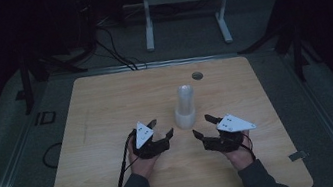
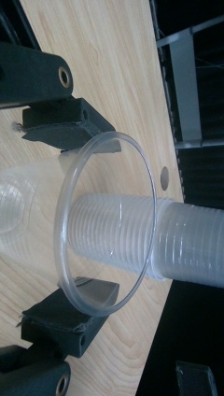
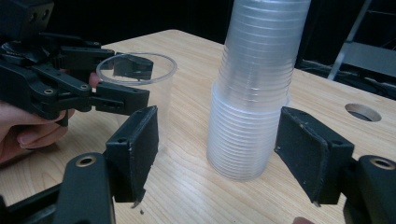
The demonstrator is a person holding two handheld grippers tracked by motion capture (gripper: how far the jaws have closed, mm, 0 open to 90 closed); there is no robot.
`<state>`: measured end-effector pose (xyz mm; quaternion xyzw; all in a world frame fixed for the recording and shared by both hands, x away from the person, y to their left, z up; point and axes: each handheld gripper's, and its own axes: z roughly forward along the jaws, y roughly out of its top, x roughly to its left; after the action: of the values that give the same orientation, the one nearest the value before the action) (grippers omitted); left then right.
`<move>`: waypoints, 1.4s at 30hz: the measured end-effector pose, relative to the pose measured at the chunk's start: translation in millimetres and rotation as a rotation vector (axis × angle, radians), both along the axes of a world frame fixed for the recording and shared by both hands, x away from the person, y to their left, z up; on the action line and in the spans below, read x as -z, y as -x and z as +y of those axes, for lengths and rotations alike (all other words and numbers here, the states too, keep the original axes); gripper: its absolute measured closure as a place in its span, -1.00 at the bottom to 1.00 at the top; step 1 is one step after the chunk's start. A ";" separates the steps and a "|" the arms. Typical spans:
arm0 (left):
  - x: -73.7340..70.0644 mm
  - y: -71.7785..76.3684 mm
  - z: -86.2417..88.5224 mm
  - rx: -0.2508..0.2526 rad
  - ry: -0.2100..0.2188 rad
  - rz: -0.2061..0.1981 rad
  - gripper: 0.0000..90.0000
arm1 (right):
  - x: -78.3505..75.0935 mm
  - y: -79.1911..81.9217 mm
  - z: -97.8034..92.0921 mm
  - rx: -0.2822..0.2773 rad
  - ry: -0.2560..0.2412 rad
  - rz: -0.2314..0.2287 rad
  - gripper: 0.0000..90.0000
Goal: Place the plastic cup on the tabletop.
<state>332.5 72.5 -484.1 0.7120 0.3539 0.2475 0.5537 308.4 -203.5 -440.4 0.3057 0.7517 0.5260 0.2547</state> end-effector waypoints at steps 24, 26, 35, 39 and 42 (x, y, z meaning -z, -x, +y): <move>7.0 -4.1 -1.8 -0.001 -0.023 0.046 -0.43 | -0.2 -0.2 -0.9 0.003 -0.001 0.000 -0.34; 7.1 -3.5 -2.3 -0.002 -0.034 0.054 -0.48 | -0.1 -0.2 -1.1 0.003 -0.002 0.002 -0.34; 8.5 -1.3 -1.6 -0.010 -0.063 0.081 -0.63 | -0.5 0.1 -2.7 0.005 -0.003 0.000 -0.35; 8.8 0.2 0.9 -0.006 -0.068 0.097 -0.67 | -1.1 0.2 -3.4 0.007 -0.004 -0.002 -0.35; 9.2 1.6 1.9 -0.013 -0.073 0.103 -0.68 | -1.5 0.1 -3.8 0.008 -0.005 -0.003 -0.35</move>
<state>330.9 74.4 -493.3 0.7412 0.3774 0.2266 0.5068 308.2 -207.3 -438.9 0.3087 0.7488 0.5272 0.2571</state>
